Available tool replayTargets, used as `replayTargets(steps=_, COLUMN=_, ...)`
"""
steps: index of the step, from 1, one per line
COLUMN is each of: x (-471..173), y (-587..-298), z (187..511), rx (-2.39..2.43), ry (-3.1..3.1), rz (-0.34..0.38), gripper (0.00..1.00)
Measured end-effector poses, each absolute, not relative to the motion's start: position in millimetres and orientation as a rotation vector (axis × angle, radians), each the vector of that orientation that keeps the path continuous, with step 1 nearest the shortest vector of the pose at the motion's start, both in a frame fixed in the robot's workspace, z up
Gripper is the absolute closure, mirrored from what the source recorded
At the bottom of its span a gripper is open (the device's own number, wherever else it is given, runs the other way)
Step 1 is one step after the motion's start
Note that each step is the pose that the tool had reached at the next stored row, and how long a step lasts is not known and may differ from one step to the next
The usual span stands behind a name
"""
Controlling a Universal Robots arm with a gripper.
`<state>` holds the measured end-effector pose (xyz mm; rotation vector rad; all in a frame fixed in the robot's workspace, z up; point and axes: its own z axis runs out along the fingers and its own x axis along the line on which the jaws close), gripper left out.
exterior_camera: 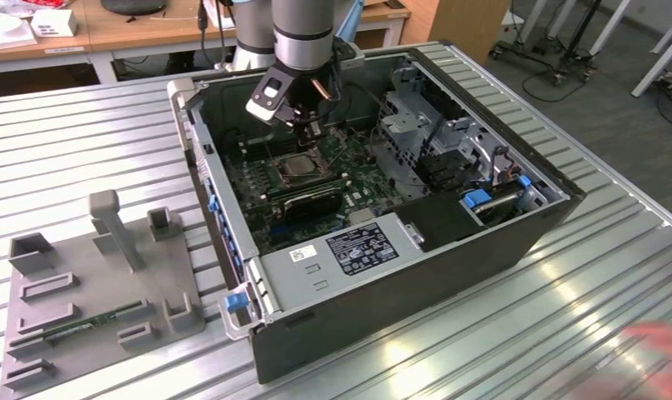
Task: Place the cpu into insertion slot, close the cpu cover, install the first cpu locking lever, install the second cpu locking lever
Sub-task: 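Close the cpu cover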
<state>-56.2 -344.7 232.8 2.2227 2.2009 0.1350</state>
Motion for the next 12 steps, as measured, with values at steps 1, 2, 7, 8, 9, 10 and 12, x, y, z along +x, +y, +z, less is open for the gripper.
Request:
replayTargets(steps=1, x=-56.0, y=-344.7, z=232.9, rx=2.223, ry=2.201, rz=0.135, gripper=0.89)
replayTargets(steps=2, x=-56.0, y=-344.7, z=232.9, rx=2.223, ry=2.201, rz=0.135, gripper=0.89)
replayTargets(steps=7, x=-55.9, y=-344.7, z=232.9, rx=2.223, ry=2.201, rz=0.135, gripper=0.89)
replayTargets(steps=8, x=-55.8, y=-344.6, z=232.9, rx=2.223, ry=2.201, rz=0.135, gripper=0.89)
replayTargets(steps=9, x=-55.8, y=-344.6, z=233.1, rx=2.223, ry=2.201, rz=0.135, gripper=0.89)
replayTargets(steps=10, x=-55.8, y=-344.6, z=233.5, rx=2.223, ry=2.201, rz=0.134, gripper=0.89)
replayTargets(steps=12, x=-55.8, y=-344.7, z=234.9, rx=2.223, ry=2.201, rz=0.135, gripper=0.89)
